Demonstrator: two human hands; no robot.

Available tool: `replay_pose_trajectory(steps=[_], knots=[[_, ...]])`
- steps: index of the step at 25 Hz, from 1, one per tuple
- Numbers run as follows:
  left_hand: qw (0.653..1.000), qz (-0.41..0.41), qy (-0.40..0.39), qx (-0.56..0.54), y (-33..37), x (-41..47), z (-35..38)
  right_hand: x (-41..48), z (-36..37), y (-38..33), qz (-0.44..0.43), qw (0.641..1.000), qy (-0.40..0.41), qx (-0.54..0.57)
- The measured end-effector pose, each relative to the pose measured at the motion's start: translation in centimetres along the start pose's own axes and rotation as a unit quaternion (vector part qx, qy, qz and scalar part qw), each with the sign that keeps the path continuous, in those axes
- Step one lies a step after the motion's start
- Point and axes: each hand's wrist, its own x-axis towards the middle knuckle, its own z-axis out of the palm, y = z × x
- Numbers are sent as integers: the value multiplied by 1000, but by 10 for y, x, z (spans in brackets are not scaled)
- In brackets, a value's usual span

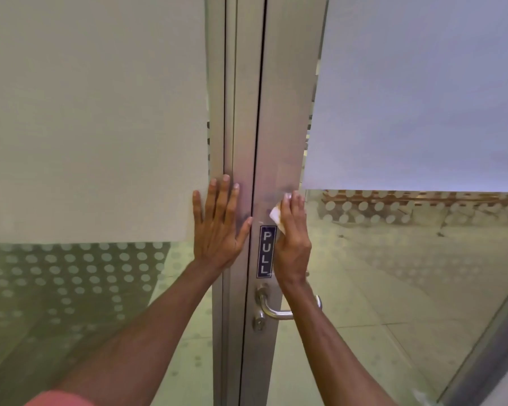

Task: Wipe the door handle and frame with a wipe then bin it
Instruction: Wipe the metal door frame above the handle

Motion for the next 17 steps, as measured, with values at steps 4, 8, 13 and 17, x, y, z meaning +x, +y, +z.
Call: replay_pose_trajectory(steps=[4,8,13,17], knots=[[1000,2,16,-4,-1,-3,9,-5,24,21,-77,987,-36,-133],[999,8,38,-2,-2,-4,15,-38,28,39,-98,972,-81,-195],[999,15,50,-1,-2,-5,18,1,34,32,-69,978,-54,-190],[998,19,56,-1,-3,-5,18,-25,25,47,-149,960,-100,-214]])
